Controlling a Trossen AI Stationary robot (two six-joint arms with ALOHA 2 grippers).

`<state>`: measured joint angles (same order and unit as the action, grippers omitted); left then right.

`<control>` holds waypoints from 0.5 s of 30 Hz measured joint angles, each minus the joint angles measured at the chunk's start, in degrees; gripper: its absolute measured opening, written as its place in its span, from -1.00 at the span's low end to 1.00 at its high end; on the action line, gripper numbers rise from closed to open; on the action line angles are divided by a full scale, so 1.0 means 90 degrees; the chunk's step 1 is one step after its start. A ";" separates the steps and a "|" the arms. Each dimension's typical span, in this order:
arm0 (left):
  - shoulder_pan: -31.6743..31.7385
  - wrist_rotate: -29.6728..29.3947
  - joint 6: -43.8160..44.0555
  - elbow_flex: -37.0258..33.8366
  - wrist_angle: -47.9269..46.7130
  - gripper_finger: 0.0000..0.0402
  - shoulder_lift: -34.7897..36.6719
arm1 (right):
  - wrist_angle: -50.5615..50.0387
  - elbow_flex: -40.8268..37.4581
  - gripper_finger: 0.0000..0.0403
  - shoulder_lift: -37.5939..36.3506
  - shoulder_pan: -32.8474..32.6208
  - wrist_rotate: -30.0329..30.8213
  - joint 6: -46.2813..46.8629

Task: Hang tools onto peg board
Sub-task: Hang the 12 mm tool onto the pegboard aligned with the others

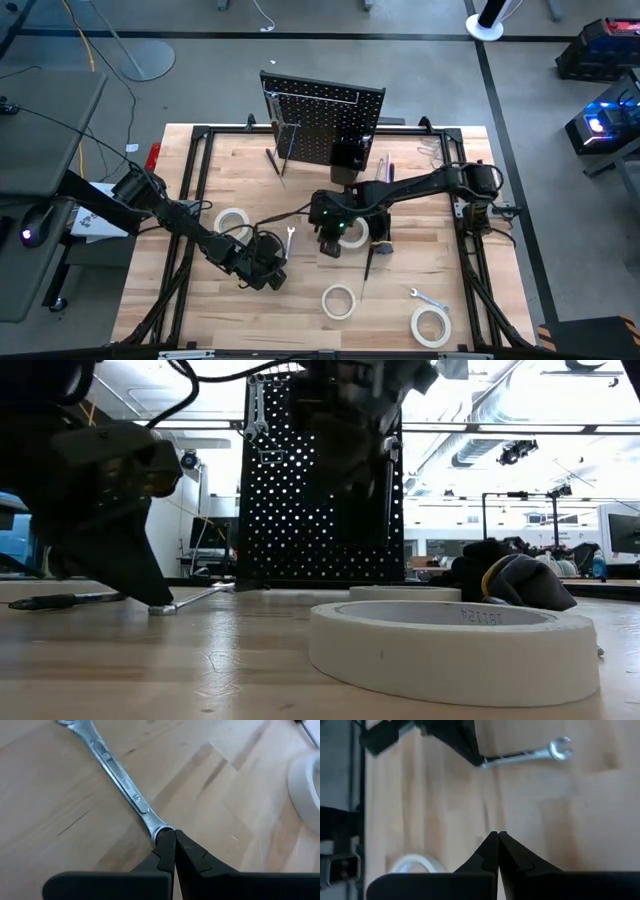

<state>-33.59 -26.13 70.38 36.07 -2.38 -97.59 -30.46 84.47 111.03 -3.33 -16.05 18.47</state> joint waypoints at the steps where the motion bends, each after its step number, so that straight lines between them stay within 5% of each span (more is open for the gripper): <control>1: -0.0050 -0.0040 -0.0195 0.0000 0.0038 -1.00 -0.0031 | 0.0200 0.0000 -1.00 0.0104 -0.0018 -0.0064 0.0171; 7: -0.0296 -0.0052 -0.1224 -0.0009 0.0086 -1.00 -0.0061 | 0.1459 0.0000 -1.00 0.0880 -0.0112 -0.0246 0.1236; 15: -0.0582 -0.0080 -0.2242 -0.0034 0.0172 -1.00 -0.0071 | 0.1611 -0.0002 -0.85 0.1019 0.0330 -0.0149 0.2497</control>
<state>-38.83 -26.85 50.21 35.77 -0.83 -98.24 -15.96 84.44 120.20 -0.36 -17.38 40.94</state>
